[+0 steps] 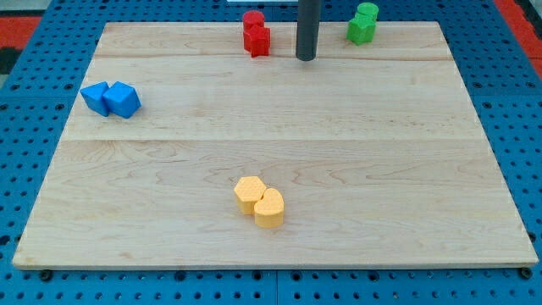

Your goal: Slide the green star right a bit

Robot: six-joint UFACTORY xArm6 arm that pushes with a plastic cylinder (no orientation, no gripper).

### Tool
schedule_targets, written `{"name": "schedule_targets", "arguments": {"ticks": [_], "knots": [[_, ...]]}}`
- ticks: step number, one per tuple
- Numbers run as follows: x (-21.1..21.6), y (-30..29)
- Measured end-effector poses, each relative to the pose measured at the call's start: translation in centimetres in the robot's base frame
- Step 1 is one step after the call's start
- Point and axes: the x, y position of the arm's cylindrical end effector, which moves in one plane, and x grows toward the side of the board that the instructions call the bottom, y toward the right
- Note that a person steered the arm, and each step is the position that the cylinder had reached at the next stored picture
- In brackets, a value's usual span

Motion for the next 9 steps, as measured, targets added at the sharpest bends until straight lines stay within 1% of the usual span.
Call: {"name": "schedule_targets", "arguments": {"ticks": [1,2,3,4,6,9], "knots": [[-4.8,-0.4],[-7.0,1.4],[-6.7,6.0],[-6.7,7.5],[-6.6,8.5],[-5.5,8.2]]}}
